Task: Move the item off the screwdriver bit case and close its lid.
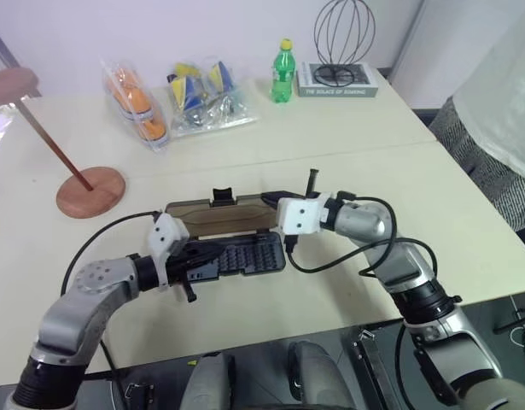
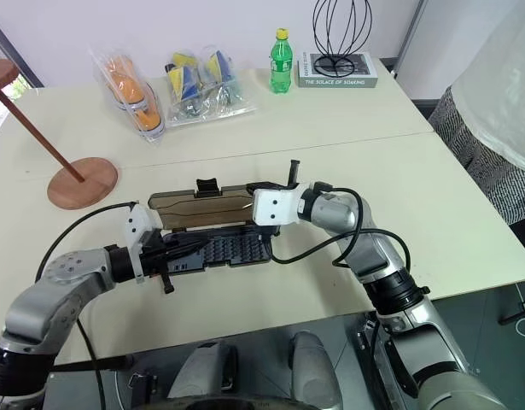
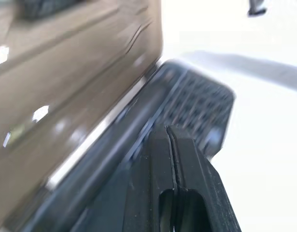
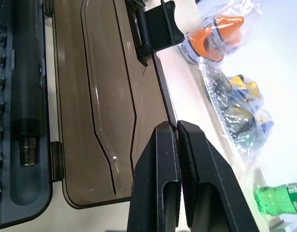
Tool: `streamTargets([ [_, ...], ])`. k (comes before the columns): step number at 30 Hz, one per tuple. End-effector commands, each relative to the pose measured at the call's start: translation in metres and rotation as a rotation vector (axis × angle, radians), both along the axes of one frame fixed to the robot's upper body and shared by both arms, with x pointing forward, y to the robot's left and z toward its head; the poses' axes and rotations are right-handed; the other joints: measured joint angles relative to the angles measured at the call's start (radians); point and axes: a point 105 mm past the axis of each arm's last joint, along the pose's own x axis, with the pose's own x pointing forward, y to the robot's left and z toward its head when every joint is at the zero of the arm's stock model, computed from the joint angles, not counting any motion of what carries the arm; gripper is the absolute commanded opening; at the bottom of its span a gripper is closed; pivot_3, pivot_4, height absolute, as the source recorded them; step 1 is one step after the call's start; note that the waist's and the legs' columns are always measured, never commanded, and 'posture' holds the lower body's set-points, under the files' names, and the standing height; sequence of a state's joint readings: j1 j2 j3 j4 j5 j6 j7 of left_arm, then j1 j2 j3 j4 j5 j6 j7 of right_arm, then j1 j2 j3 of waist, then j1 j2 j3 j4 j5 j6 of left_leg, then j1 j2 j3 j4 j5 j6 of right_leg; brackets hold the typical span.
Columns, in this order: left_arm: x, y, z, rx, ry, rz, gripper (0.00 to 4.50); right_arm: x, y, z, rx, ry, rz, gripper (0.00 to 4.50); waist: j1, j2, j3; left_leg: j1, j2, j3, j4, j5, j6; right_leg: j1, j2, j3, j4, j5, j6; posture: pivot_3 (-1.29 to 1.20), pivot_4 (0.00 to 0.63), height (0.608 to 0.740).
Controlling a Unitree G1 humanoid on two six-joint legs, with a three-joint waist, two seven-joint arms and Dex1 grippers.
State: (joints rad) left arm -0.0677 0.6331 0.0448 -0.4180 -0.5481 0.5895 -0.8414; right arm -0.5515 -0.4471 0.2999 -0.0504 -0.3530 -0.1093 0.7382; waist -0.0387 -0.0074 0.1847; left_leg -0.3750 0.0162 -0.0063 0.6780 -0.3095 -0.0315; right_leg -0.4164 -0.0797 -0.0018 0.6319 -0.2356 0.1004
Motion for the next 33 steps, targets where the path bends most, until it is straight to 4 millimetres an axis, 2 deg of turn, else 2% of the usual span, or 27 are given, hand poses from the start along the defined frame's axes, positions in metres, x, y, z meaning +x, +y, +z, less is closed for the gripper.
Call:
streamTargets([
  [1,0.003,-0.004,0.031,-0.074,-0.061,-0.01,0.0,-0.004,0.004,0.014,0.029,-0.06,0.032,0.05,0.0,-0.001,0.0,0.0,0.0,0.0,0.0,0.0,0.0,0.0,0.0,0.0,0.0,0.0,0.0,0.0,0.15,0.74],
  [4,0.014,-0.001,0.052,-0.156,-0.087,0.031,0.0,-0.004,0.003,0.013,0.021,-0.065,0.033,0.05,0.001,-0.002,0.001,0.0,0.0,0.0,0.0,0.0,0.0,0.0,0.0,0.0,0.0,0.0,0.0,0.0,0.15,0.74],
  [8,0.038,0.015,0.082,-0.278,-0.132,0.161,0.0,-0.003,0.002,0.013,0.016,-0.066,0.035,0.05,0.002,-0.004,0.002,0.0,0.0,0.0,0.0,0.0,0.0,0.0,0.0,0.0,0.0,0.002,0.003,0.0,0.15,0.74],
  [13,0.066,0.05,0.093,-0.321,-0.159,0.351,0.0,-0.003,0.001,0.01,0.007,-0.065,0.037,0.05,-0.003,-0.004,0.002,0.0,0.0,0.0,0.0,0.0,0.0,0.0,0.0,0.0,-0.001,0.002,0.003,0.0,0.15,0.74],
  [18,0.075,0.071,0.082,-0.279,-0.148,0.428,0.0,-0.003,0.001,0.01,-0.003,-0.068,0.042,0.05,-0.002,-0.004,0.002,0.0,0.0,0.0,0.0,0.0,0.0,0.0,0.0,0.0,-0.001,0.002,0.003,0.0,0.15,0.74],
  [22,0.078,0.083,0.062,-0.213,-0.12,0.455,0.0,-0.003,0.003,0.011,-0.002,-0.074,0.049,0.05,-0.002,-0.004,0.002,0.0,0.0,0.0,0.0,0.0,0.0,0.0,0.0,0.0,-0.001,0.002,0.003,0.0,0.15,0.74],
  [24,0.077,0.087,0.046,-0.164,-0.092,0.447,0.0,-0.003,0.005,0.012,-0.001,-0.077,0.054,0.05,-0.002,-0.004,0.002,0.0,0.0,0.0,0.0,0.0,0.0,0.0,0.0,0.0,-0.001,0.002,0.003,0.0,0.15,0.74],
  [28,0.074,0.086,0.029,-0.116,-0.067,0.411,0.0,-0.004,0.008,0.013,-0.003,-0.08,0.07,0.05,-0.001,-0.004,0.003,-0.001,0.0,0.0,0.0,0.0,0.0,0.0,0.0,0.0,-0.001,0.002,0.003,0.0,0.15,0.74],
  [33,0.071,0.079,0.02,-0.11,-0.058,0.368,0.0,-0.003,0.009,0.013,-0.008,-0.083,0.076,0.05,0.0,-0.004,0.003,-0.001,0.0,0.0,0.0,0.0,0.0,0.0,0.0,0.0,-0.001,0.002,0.003,0.0,0.15,0.74],
])
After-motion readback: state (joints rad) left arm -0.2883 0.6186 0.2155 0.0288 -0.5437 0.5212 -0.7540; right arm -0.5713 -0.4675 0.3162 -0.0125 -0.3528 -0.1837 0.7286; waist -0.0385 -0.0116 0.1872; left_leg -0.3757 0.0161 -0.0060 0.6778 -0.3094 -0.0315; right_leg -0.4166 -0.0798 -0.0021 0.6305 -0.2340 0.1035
